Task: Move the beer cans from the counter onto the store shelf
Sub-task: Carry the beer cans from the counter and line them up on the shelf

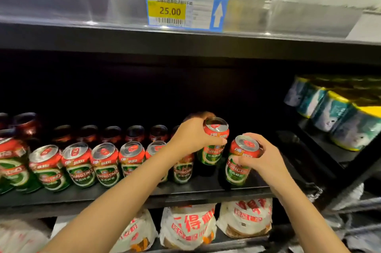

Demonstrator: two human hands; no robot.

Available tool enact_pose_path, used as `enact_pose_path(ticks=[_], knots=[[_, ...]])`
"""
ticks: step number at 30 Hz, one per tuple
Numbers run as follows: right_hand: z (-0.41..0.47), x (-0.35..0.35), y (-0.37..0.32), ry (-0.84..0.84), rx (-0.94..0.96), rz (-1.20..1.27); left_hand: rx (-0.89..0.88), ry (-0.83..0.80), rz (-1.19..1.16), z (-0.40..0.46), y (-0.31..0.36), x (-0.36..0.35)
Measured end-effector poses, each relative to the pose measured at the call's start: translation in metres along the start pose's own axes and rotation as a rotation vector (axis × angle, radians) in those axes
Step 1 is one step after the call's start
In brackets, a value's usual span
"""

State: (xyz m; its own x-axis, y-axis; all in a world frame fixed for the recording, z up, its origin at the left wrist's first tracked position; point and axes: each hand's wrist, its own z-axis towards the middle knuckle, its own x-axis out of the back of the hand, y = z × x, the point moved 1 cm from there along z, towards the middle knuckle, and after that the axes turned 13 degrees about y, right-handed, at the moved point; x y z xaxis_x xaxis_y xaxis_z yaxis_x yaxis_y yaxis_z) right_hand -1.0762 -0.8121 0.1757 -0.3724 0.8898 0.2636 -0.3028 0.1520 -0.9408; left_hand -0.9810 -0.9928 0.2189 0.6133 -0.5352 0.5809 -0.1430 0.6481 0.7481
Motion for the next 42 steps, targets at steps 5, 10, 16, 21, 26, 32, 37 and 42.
enact_pose_path(ticks=[5, 10, 16, 21, 26, 32, 37, 42], knots=[[0.039, -0.016, 0.024, -0.003, -0.038, -0.047, 0.016, -0.04, 0.226, 0.039, -0.015, -0.013], [0.063, -0.028, 0.036, -0.043, -0.043, -0.093, -0.003, -0.065, 0.324, 0.057, -0.029, -0.018], [0.08, -0.04, 0.046, -0.063, 0.033, -0.095, -0.062, -0.07, 0.465, 0.066, -0.039, -0.026], [0.091, -0.05, 0.049, -0.107, -0.016, -0.013, -0.077, -0.072, 0.511, 0.07, -0.051, -0.03], [0.098, -0.062, 0.056, -0.137, -0.008, -0.011, -0.058, -0.096, 0.518, 0.071, -0.062, -0.033], [0.105, -0.062, 0.061, -0.156, -0.015, -0.003, -0.038, -0.111, 0.489, 0.073, -0.074, -0.04], [0.108, -0.063, 0.061, -0.222, 0.0, -0.003, -0.018, -0.108, 0.442, 0.074, -0.078, -0.04], [0.111, -0.061, 0.06, -0.316, -0.003, 0.026, -0.002, -0.165, 0.368, 0.076, -0.082, -0.041]])
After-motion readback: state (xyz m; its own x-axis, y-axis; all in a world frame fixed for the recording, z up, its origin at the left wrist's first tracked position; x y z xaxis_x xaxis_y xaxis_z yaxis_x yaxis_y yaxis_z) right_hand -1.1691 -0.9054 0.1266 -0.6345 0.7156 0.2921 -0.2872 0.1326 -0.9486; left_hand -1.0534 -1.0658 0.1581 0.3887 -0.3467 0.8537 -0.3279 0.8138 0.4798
